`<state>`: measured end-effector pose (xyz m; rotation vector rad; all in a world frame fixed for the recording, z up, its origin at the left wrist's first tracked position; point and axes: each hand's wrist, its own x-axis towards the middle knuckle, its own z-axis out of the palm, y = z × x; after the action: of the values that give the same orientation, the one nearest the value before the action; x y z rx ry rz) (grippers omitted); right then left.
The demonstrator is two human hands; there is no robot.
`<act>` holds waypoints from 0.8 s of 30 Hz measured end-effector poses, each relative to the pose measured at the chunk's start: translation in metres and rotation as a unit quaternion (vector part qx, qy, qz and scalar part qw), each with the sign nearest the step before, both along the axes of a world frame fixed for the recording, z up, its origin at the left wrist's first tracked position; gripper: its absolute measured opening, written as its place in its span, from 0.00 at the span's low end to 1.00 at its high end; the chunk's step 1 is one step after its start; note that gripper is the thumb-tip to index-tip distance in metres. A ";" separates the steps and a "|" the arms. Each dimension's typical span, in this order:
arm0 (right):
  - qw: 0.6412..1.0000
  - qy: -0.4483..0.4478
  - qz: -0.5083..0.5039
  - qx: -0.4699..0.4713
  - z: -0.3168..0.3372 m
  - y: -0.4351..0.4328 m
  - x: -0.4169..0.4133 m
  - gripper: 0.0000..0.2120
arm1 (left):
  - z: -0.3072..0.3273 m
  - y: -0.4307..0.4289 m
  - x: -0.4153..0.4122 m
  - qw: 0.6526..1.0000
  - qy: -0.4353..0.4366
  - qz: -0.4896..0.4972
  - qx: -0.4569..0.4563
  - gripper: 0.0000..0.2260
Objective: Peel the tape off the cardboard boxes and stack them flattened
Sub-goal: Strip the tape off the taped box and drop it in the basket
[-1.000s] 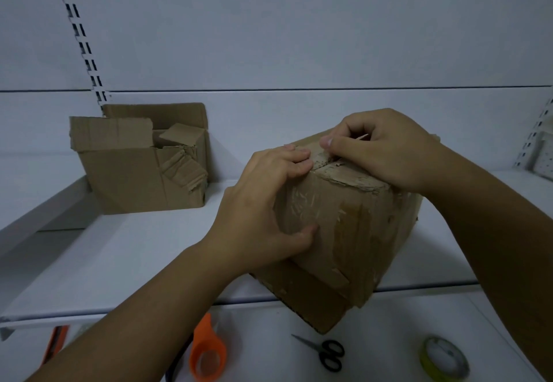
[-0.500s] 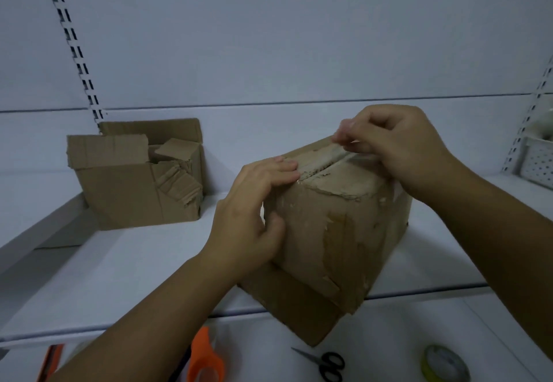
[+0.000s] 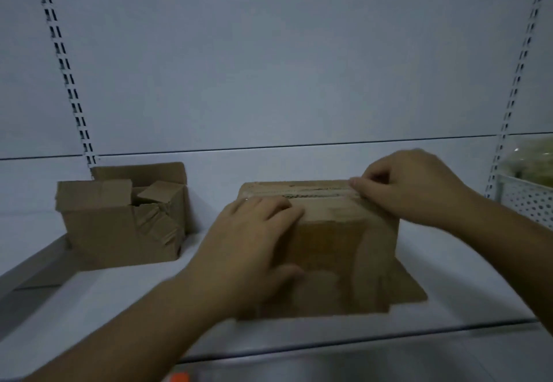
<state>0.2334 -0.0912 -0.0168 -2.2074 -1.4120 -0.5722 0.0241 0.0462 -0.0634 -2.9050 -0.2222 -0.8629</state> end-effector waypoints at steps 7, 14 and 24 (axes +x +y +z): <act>0.950 0.227 0.212 -0.040 -0.014 -0.003 0.024 0.18 | 0.002 0.056 -0.011 0.986 -0.037 -0.069 -0.148 0.30; 0.947 0.104 0.298 -0.052 -0.047 -0.010 0.005 0.28 | -0.001 0.073 -0.001 0.965 -0.079 0.056 -0.242 0.19; 0.959 -0.110 0.253 0.067 -0.068 0.013 -0.035 0.36 | -0.036 -0.013 -0.024 0.942 -0.206 -0.030 -0.262 0.26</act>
<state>0.1980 -0.0780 -0.0844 -1.6209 -1.9026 -0.7129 -0.0004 0.0331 -0.0997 -3.1630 -0.4621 -1.6486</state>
